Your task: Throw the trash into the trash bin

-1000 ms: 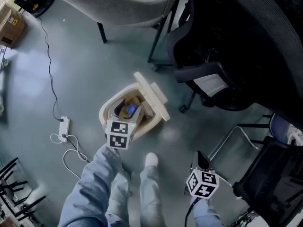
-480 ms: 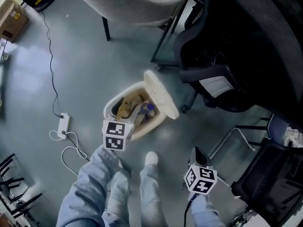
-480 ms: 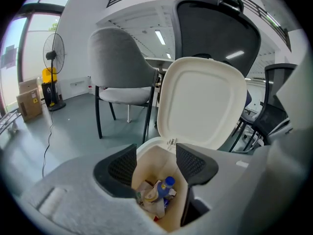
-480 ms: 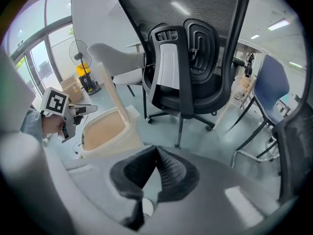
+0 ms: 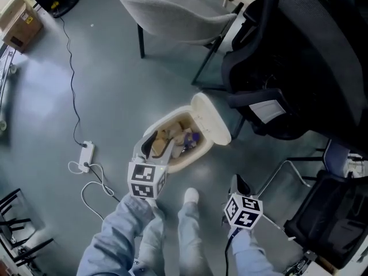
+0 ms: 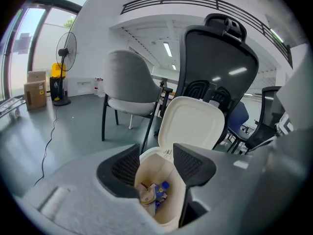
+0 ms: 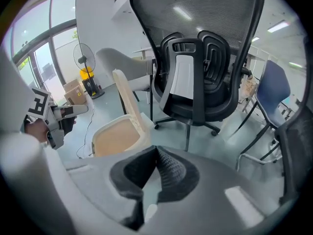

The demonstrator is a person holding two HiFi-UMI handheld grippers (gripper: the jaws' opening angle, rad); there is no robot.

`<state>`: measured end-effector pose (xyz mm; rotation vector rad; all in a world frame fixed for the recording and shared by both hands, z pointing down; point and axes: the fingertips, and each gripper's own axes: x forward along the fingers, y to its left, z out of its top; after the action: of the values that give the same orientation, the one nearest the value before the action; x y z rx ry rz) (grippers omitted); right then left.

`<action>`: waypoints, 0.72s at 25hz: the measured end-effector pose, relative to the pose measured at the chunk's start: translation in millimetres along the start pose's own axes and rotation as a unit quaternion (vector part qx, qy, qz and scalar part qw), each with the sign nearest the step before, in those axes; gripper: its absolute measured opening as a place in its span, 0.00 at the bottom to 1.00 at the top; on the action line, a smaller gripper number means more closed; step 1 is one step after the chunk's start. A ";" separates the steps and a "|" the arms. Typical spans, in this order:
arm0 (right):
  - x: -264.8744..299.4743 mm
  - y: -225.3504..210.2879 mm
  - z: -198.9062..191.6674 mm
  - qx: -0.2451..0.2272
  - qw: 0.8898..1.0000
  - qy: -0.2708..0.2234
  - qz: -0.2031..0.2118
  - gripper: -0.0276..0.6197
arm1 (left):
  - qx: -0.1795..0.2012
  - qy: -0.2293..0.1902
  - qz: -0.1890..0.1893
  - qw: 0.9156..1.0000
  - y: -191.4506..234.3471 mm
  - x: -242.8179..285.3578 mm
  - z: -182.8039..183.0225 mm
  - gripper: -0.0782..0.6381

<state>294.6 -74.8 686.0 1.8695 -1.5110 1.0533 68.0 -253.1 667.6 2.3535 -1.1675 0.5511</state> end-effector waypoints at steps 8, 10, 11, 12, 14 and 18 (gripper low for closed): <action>-56.1 42.7 52.1 0.011 0.999 -0.048 0.006 0.05 | 0.004 -0.009 0.009 1.000 -7.7 -85.2 58.3 0.32; -78.5 49.7 64.6 0.009 0.998 -0.057 0.008 0.05 | 0.005 -0.006 0.016 1.000 -8.0 -112.9 73.4 0.23; -89.9 53.9 72.0 0.007 0.998 -0.063 0.010 0.05 | 0.002 -0.007 0.018 1.000 -7.7 -127.1 82.6 0.20; -101.0 58.7 79.9 0.003 0.998 -0.069 0.012 0.05 | -0.001 -0.008 0.017 1.000 -7.7 -140.7 92.1 0.16; -121.4 68.7 96.6 -0.010 0.997 -0.079 0.018 0.05 | -0.001 -0.011 0.009 1.000 -11.3 -164.8 111.4 0.12; -159.3 87.0 132.3 -0.037 0.994 -0.099 0.031 0.05 | 0.024 -0.022 -0.001 0.999 -28.7 -202.8 149.0 0.12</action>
<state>231.1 -109.8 473.4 1.9329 -1.7066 0.8450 -0.2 -192.2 431.4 2.4188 -1.1832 0.5333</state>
